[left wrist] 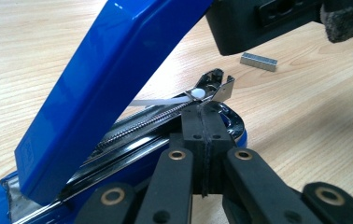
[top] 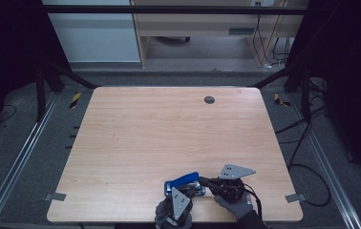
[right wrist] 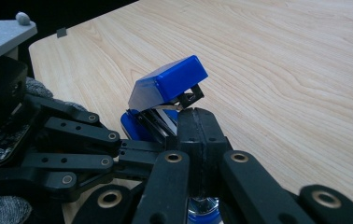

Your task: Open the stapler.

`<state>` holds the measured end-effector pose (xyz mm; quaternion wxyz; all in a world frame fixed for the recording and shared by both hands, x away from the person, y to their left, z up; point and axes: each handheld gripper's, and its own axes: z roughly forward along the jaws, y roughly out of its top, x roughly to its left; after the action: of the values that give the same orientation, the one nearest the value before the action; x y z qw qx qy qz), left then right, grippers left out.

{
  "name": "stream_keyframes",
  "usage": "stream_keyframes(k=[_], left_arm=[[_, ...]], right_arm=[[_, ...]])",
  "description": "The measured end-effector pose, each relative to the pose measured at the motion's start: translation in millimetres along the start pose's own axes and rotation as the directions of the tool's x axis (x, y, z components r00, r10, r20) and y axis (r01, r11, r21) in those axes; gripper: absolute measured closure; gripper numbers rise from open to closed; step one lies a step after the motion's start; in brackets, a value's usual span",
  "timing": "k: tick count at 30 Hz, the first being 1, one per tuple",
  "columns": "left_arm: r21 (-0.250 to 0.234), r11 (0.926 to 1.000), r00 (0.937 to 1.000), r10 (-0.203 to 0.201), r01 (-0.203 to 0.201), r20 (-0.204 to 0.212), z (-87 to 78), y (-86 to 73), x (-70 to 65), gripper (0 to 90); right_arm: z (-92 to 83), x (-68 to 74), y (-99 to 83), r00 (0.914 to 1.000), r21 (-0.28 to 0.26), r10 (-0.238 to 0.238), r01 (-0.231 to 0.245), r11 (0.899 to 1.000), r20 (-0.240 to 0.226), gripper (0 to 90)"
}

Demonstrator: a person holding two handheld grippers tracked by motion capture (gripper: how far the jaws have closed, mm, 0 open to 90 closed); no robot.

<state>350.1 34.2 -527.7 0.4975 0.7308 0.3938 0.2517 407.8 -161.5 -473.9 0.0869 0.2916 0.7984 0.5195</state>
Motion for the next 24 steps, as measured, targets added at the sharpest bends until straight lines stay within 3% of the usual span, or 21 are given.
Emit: stream_keyframes(k=[24], left_arm=[[-0.009,0.9999,1.0,0.004,-0.004,-0.005,0.1,-1.3,-1.1,89.9]], right_arm=[[5.2,7.1,9.0,0.9996,-0.032,-0.018,0.017,0.999,-0.022,90.0]])
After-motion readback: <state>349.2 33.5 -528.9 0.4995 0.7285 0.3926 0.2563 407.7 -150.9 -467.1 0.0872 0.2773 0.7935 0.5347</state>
